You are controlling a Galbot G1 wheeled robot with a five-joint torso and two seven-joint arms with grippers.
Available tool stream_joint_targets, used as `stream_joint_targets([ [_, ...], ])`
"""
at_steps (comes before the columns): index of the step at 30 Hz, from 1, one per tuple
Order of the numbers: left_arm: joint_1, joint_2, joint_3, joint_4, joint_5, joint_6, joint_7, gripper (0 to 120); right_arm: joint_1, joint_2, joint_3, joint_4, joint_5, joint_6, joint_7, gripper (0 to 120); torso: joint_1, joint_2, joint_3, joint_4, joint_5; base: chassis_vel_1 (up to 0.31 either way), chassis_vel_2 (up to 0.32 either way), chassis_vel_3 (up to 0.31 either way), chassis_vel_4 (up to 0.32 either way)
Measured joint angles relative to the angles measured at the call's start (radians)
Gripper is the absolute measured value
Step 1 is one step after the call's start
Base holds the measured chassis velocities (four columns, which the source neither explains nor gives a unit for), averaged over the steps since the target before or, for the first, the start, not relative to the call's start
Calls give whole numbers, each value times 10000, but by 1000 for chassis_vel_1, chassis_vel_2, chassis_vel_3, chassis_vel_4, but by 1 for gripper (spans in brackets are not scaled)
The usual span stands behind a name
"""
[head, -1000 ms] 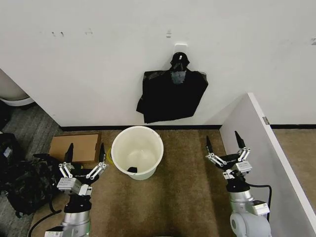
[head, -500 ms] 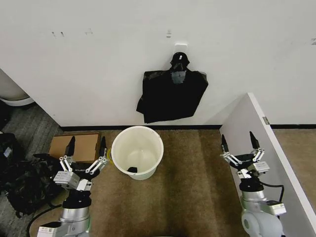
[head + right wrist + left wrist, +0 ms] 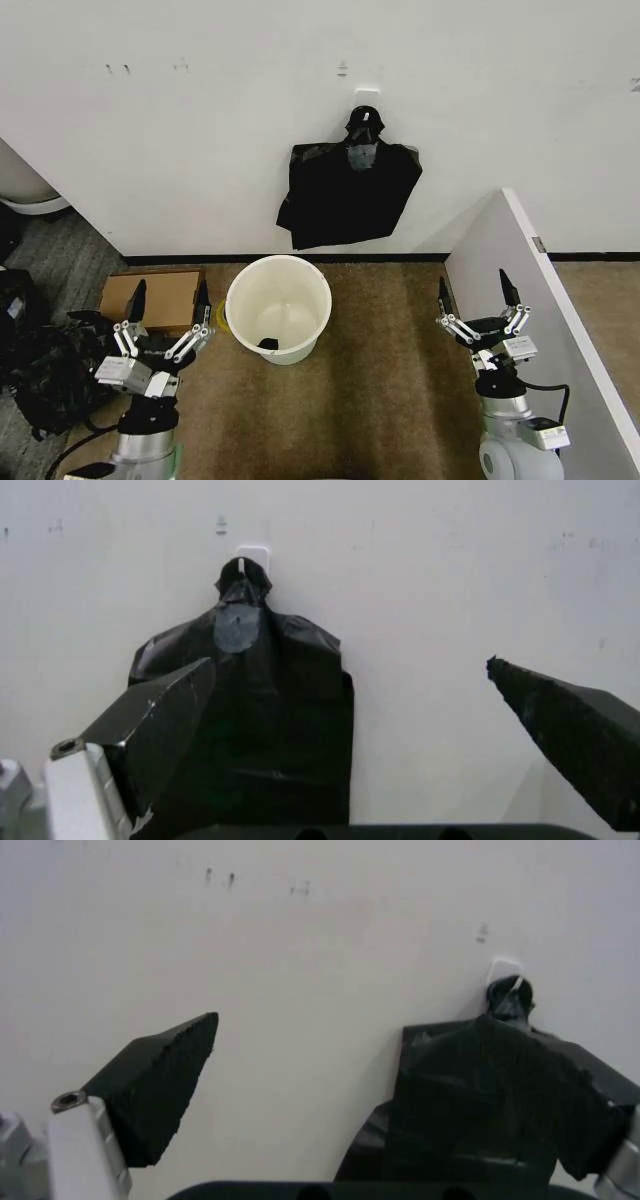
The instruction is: Place the garbage bag over the trash bin.
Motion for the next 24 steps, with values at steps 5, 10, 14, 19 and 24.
stream_joint_targets([
  [5,-307,-3,40,136,35,189,-177,100,10,-133,45,-155,42,35,-13,100,0,0,0,-3,-1,0,0,0,0],
  [10,-439,252,22,328,-260,158,-347,100,168,-230,43,-233,192,34,-18,100,0,0,0,-1,0,0,0,0,0],
  [14,-457,585,155,453,-534,16,-498,100,298,-403,76,-137,367,-143,29,100,0,0,0,-1,-2,0,0,0,0],
  [19,-386,642,140,65,-542,161,-484,100,379,-523,115,29,459,-343,110,100,0,0,0,-1,0,0,0,0,0],
  [24,-152,491,29,-49,-571,137,-451,100,330,-695,114,17,525,-383,120,100,0,0,0,-1,-1,0,0,0,0],
])
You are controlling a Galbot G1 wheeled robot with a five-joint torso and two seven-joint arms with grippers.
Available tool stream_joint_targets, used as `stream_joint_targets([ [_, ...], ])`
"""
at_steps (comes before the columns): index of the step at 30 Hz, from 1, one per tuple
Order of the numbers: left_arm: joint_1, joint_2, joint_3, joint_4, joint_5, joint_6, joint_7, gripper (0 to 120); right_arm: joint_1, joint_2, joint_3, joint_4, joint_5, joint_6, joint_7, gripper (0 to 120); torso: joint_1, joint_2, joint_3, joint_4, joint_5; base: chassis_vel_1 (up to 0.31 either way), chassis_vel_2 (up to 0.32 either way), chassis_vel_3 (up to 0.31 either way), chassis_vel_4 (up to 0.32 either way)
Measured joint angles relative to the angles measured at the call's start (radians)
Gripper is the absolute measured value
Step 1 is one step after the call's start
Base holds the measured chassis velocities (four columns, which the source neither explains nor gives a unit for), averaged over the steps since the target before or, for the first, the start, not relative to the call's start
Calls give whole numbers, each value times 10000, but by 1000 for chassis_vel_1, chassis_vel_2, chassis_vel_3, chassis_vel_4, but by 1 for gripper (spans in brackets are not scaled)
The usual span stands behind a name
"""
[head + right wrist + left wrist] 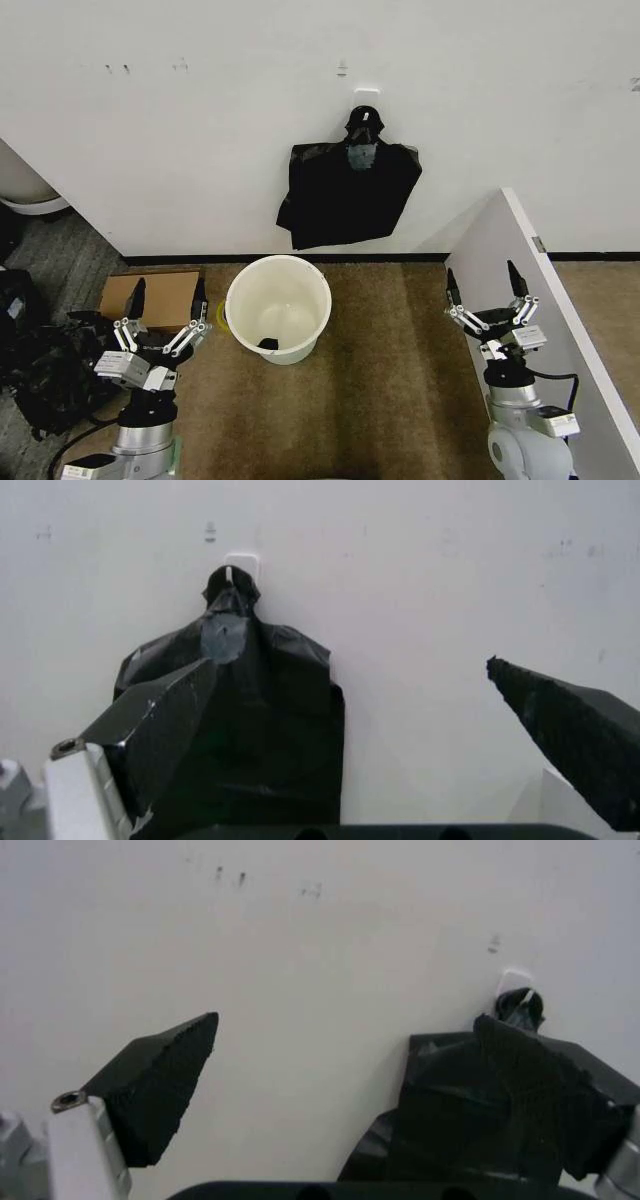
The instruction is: Place the garbage bag over the trash bin.
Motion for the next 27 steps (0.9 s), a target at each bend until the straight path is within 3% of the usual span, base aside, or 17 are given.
stream_joint_targets([
  [13,260,-434,-54,-164,-61,-286,319,100,280,-64,-180,-425,535,-99,-271,100,0,0,0,1,1,0,0,0,0],
  [27,444,-451,-88,-403,-4,-323,328,100,424,-71,-270,-337,558,-397,-370,100,0,0,0,1,1,0,0,0,0],
])
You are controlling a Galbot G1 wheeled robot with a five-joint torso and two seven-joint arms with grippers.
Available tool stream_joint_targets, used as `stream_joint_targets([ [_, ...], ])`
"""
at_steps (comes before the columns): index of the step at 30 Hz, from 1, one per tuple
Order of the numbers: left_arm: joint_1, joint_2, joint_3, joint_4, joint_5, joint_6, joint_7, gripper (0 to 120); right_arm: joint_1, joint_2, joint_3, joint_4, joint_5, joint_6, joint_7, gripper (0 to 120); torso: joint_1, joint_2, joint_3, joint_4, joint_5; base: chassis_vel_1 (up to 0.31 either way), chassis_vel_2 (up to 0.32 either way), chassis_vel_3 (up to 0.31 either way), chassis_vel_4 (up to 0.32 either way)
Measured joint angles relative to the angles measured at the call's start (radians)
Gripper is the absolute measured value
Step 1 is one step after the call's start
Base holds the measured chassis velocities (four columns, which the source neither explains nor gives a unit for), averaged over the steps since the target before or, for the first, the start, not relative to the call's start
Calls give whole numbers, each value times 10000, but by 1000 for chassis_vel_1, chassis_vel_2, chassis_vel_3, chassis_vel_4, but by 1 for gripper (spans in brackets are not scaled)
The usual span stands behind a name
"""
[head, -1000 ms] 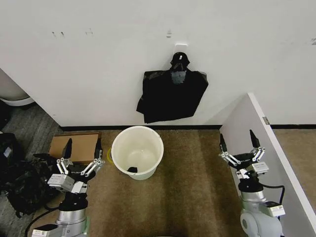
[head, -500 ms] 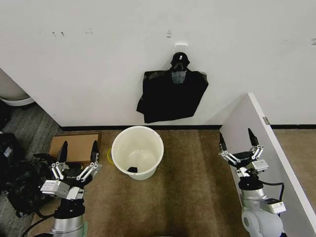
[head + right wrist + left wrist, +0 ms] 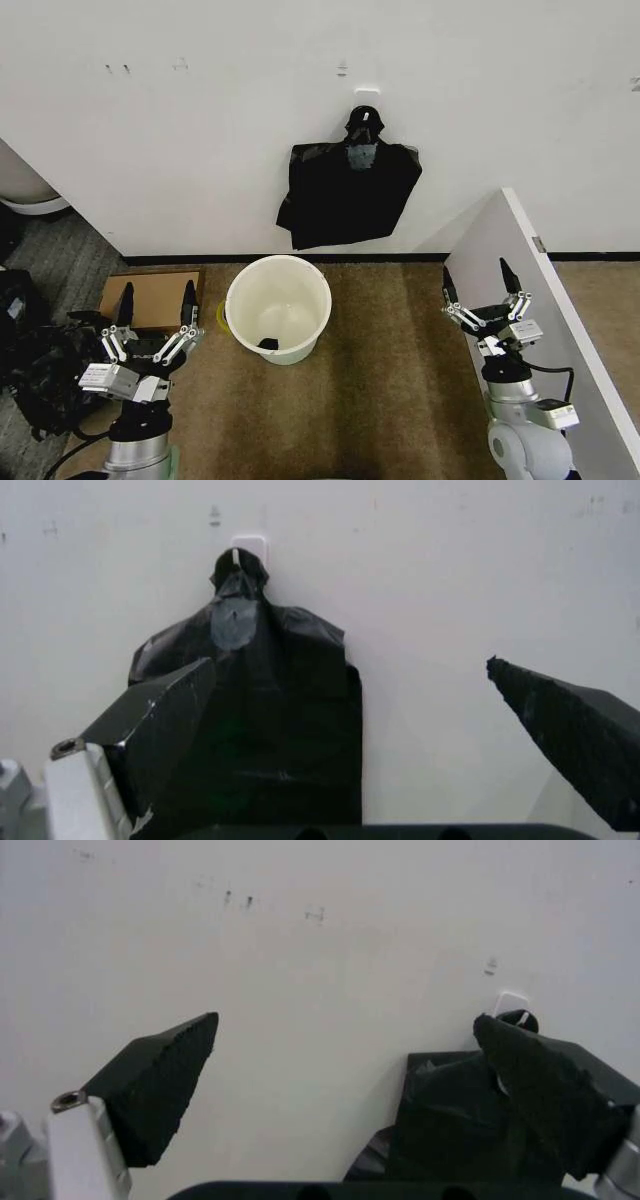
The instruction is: Place the garbage bag over the trash bin.
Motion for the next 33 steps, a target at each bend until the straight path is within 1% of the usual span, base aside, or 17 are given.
stream_joint_targets([
  [4,114,77,-34,-130,-20,-13,-6,100,263,-16,-123,-212,227,-56,-12,100,0,0,0,0,0,0,0,0,0],
  [11,209,22,-63,-235,-61,-28,-16,100,1043,-342,-526,-943,1541,-257,-174,100,0,0,0,-1,0,0,0,0,0],
  [13,209,5,-60,-242,-58,-28,-16,100,1142,-393,-582,-1032,1653,-274,-190,100,0,0,0,-1,-1,0,0,0,0],
  [16,154,-104,-41,-318,9,-20,-9,100,1747,-606,-947,-1478,2192,-444,-204,100,0,0,0,0,0,0,0,0,0],
  [18,113,-250,-13,-310,138,-11,-6,100,2304,-640,-1376,-1837,2582,-622,-100,100,0,0,1,-3,0,0,0,0,0],
  [19,113,-250,-13,-310,138,-11,-6,100,2304,-640,-1376,-1837,2582,-622,-100,100,0,0,1,-3,0,0,0,0,0],
  [20,77,-381,3,-260,211,-39,-3,100,2729,-572,-1712,-2062,2806,-718,-1,100,0,0,0,1,0,0,0,0,0],
  [25,182,-739,-3,-365,367,-46,66,100,4115,104,-2899,-2677,3769,-1252,415,100,0,0,0,2,-4,0,0,0,0],
  [27,225,-806,-22,-458,374,-46,91,100,4544,321,-3187,-2998,4073,-1358,465,100,1,0,1,1,-1,0,0,0,0],
  [28,225,-806,-22,-458,374,-46,91,100,4544,321,-3187,-2998,4073,-1358,465,100,1,0,1,1,-1,0,0,0,0],
  [31,341,-965,-48,-610,414,-61,129,100,5516,881,-3801,-3618,5171,-1728,658,100,1,-1,1,-5,-4,0,0,0,0],
  [33,440,-1081,-79,-678,450,-131,141,100,6046,1282,-4072,-3970,5758,-1871,778,100,1,-1,1,-1,0,0,0,0,0],
])
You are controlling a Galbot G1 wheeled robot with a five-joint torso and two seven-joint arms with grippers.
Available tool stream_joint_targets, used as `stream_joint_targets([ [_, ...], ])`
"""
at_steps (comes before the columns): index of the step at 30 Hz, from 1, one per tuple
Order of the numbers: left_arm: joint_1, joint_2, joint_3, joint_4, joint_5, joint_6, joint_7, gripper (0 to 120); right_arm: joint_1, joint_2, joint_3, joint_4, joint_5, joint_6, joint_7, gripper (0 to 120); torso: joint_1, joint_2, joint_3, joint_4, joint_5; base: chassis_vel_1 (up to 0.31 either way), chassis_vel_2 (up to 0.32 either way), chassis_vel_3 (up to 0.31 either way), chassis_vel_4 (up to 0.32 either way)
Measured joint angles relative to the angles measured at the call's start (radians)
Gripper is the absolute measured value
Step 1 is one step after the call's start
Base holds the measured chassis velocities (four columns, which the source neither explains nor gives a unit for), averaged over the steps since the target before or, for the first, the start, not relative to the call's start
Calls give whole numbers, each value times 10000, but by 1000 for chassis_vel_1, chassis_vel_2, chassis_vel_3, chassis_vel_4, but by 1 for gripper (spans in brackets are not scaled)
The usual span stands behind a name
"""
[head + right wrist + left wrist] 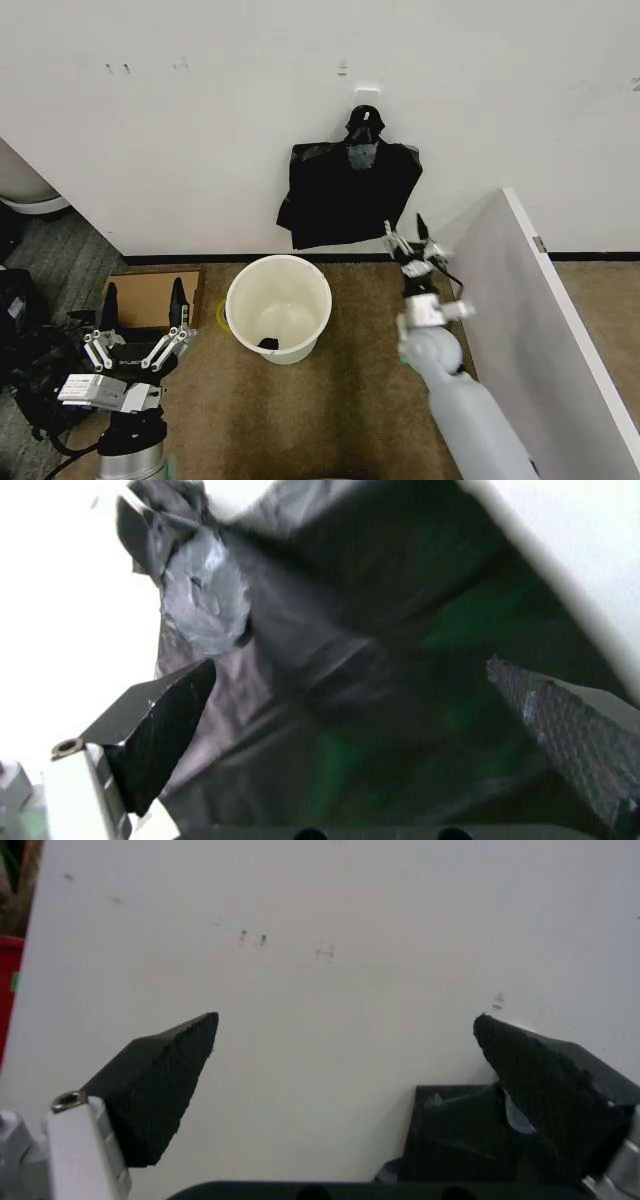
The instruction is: Place the garbage bag over the trash bin.
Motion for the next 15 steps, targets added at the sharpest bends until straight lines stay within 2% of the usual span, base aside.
stream_joint_targets([
  [6,293,-65,-157,-310,-10,-112,-9,100,1055,800,-161,-896,674,-83,50,100,1,0,-1,3,-3,0,0,0,0],
  [15,327,67,-253,-348,-148,-306,-107,100,1594,774,-196,-1130,674,-157,-107,100,0,0,-1,-1,-3,0,0,0,0],
])
